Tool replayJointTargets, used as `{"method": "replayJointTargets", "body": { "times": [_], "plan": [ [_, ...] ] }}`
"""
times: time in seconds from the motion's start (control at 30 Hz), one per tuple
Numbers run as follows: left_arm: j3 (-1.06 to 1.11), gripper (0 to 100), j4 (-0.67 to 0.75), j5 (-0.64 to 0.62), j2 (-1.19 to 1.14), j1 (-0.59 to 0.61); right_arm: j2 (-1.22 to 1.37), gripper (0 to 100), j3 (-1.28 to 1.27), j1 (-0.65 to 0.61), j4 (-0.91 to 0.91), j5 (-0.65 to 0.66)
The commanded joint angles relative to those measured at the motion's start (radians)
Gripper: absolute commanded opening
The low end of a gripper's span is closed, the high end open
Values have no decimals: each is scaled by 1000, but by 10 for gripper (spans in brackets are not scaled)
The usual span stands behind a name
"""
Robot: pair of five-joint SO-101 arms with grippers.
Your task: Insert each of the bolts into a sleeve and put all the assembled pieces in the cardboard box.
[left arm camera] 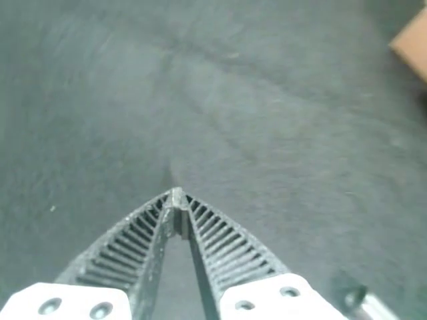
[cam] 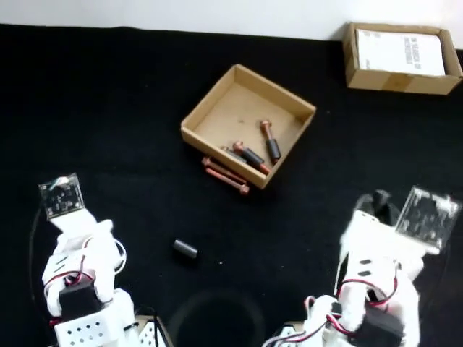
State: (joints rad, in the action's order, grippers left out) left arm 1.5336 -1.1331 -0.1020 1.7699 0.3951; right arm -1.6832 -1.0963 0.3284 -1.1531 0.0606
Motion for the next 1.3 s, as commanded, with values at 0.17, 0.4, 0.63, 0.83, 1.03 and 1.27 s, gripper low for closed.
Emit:
{"method": "replayJointTargets", "body": {
  "times": [0.17,0.4,0.63,0.83,1.03,1.27],
  "plan": [
    [-415,9,-17,2,-582,-108,-130,6,-407,288,377,110],
    [-878,10,-219,9,-1178,-180,-130,6,-556,421,668,110],
    [-1262,10,-402,288,-1584,-420,-130,6,-702,561,883,112],
    [-1420,10,-402,646,-1808,-575,-125,6,-708,627,889,112],
    [-1541,11,-405,928,-1956,-728,-128,6,-708,628,889,104],
    [-1779,139,-416,957,-2178,-848,-127,6,-708,624,889,103]
  ]
}}
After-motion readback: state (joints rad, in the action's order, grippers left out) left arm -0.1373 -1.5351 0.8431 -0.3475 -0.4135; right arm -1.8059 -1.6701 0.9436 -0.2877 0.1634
